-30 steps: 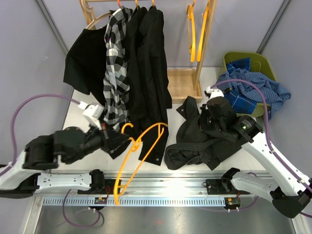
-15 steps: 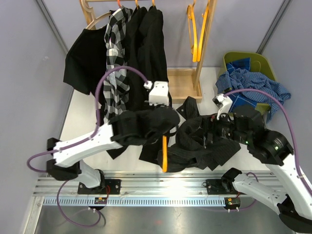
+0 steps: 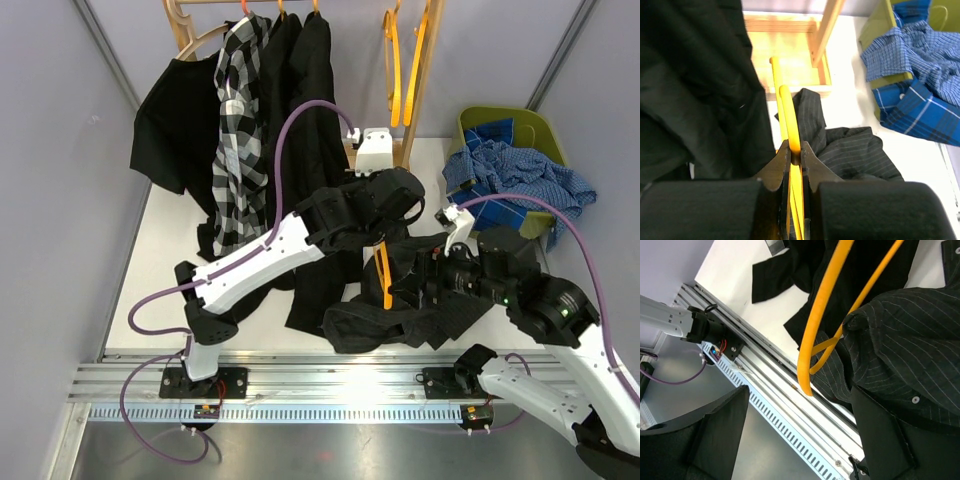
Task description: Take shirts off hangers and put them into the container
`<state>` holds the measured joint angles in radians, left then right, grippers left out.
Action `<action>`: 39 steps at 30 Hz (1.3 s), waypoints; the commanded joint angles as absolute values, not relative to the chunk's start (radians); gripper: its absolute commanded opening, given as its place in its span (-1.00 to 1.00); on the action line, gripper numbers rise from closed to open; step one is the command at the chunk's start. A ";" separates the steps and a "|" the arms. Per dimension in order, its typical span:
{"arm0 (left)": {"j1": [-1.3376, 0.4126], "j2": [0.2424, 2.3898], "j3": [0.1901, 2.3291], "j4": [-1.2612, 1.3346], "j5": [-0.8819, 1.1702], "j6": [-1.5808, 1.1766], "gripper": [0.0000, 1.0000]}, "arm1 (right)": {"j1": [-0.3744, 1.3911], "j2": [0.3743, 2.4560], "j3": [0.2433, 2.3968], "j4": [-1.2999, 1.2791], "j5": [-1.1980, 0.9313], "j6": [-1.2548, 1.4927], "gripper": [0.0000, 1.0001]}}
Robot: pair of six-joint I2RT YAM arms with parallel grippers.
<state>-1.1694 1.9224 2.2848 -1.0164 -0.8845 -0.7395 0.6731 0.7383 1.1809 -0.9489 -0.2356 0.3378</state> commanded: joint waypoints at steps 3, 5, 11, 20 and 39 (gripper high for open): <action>-1.164 1.924 2.355 -0.919 -0.831 -0.703 -1.00 | 0.768 0.788 1.158 -0.856 -0.102 0.360 0.74; -1.164 1.916 2.353 -0.913 -0.821 -0.706 -1.00 | 0.828 0.818 1.160 -0.845 -0.043 0.365 0.70; -1.164 1.884 2.356 -0.882 -0.788 -0.690 -1.00 | 0.975 0.939 1.167 -0.802 0.115 0.417 0.22; -1.164 1.741 2.257 -0.851 -0.822 -0.643 -1.00 | 1.017 0.931 1.242 -0.925 0.363 0.488 -0.80; -1.169 1.287 1.626 -0.647 -0.730 -0.623 0.98 | 1.019 0.845 1.305 -0.896 0.269 0.394 -1.00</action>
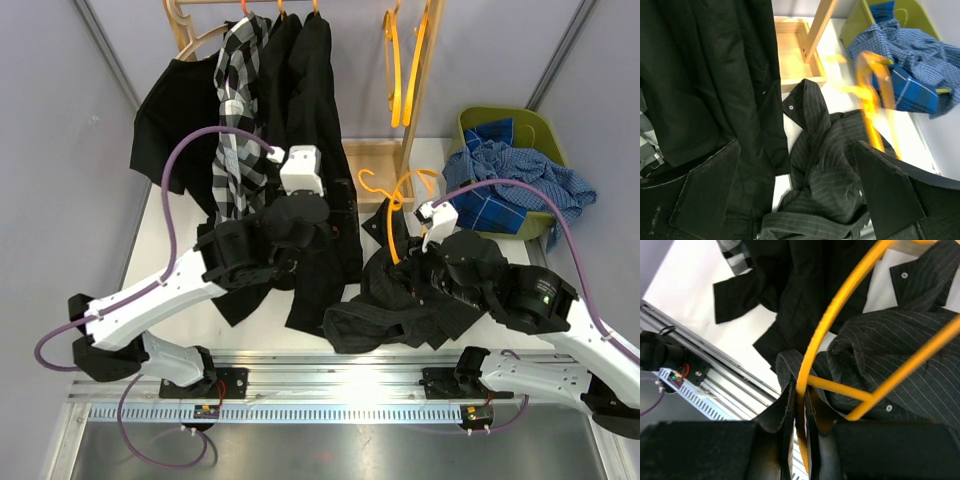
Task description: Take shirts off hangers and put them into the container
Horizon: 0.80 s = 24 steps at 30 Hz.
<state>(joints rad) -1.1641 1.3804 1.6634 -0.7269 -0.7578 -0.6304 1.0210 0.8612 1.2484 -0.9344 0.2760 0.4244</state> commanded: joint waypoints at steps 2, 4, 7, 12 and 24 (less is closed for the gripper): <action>-1.186 1.200 1.513 -0.631 -0.712 -0.634 0.98 | 1.019 0.832 1.316 -0.881 0.244 0.377 -1.00; -1.201 1.146 1.439 -0.617 -0.716 -0.667 0.98 | 1.019 0.825 1.334 -0.865 0.197 0.361 -1.00; -1.227 1.040 1.306 -0.632 -0.713 -0.733 0.98 | 1.019 0.815 1.353 -0.825 0.120 0.347 -1.00; -1.284 0.913 1.160 -0.673 -0.730 -0.834 0.98 | 1.019 0.793 1.394 -0.715 -0.030 0.359 -1.00; -1.361 0.795 1.034 -0.767 -0.744 -0.934 0.98 | 1.019 0.736 1.335 -0.186 -0.111 0.606 -1.00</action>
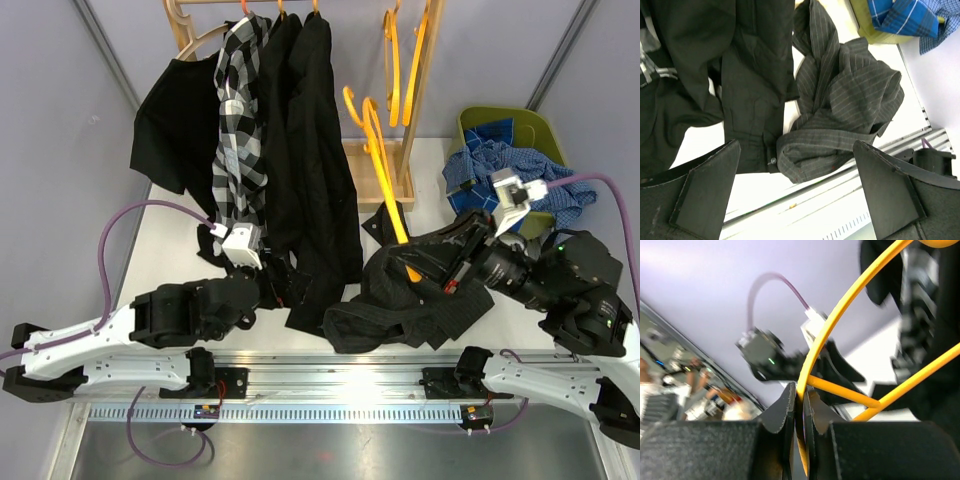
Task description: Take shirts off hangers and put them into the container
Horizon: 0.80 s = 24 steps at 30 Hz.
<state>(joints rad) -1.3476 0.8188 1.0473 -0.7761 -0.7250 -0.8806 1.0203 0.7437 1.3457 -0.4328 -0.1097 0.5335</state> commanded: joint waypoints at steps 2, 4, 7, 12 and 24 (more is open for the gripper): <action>-1.374 0.787 1.031 -0.769 -0.745 -0.942 0.97 | 1.019 0.735 1.301 -0.088 -0.078 0.615 -1.00; -1.385 0.785 1.031 -0.782 -0.755 -0.954 0.98 | 1.019 0.744 1.283 -0.013 -0.028 0.617 -1.00; -1.411 0.790 1.031 -0.795 -0.765 -0.968 0.97 | 1.017 0.775 1.260 0.127 0.023 0.647 -1.00; -1.448 0.796 1.028 -0.816 -0.794 -0.995 0.98 | 1.017 0.859 1.281 0.247 0.020 0.681 -1.00; -1.493 0.704 0.965 -0.850 -0.834 -1.054 0.98 | 0.692 1.037 1.295 0.351 -0.198 0.877 -1.00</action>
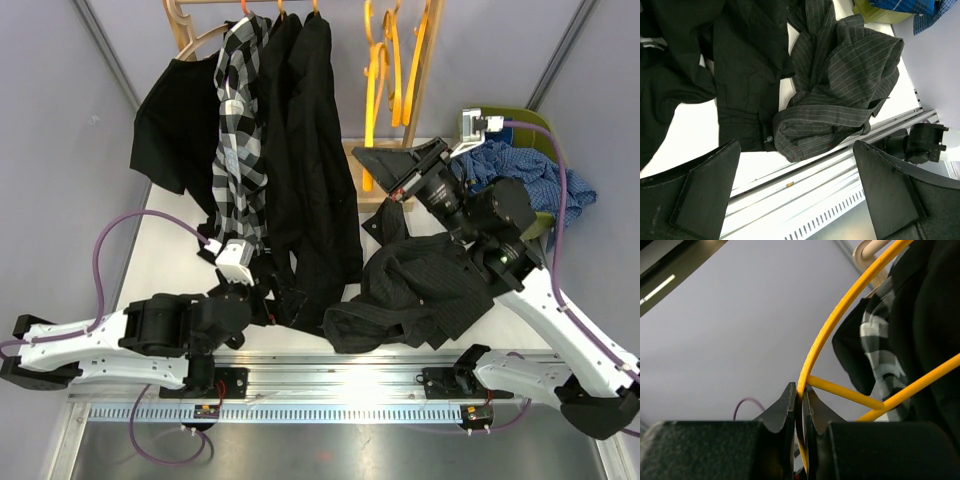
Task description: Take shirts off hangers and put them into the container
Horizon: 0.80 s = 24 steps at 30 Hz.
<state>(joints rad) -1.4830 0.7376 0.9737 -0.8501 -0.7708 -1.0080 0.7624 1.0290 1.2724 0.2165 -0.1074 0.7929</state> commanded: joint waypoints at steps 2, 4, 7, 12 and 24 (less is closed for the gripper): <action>-1.496 0.693 0.957 -0.857 -0.839 -1.057 0.98 | 0.602 1.101 1.319 0.380 -0.280 0.922 -1.00; -1.497 0.686 0.957 -0.862 -0.842 -1.060 0.98 | 0.537 1.190 1.356 0.465 -0.351 1.032 -1.00; -1.500 0.686 0.963 -0.873 -0.847 -1.062 0.98 | 0.460 1.323 1.428 0.572 -0.468 1.159 -1.00; -1.505 0.680 0.959 -0.884 -0.865 -1.068 0.98 | 0.385 1.512 1.558 0.773 -0.603 1.368 -1.00; -1.506 0.660 0.939 -0.905 -0.887 -1.089 0.98 | 0.319 1.721 1.735 0.825 -0.696 1.425 -1.00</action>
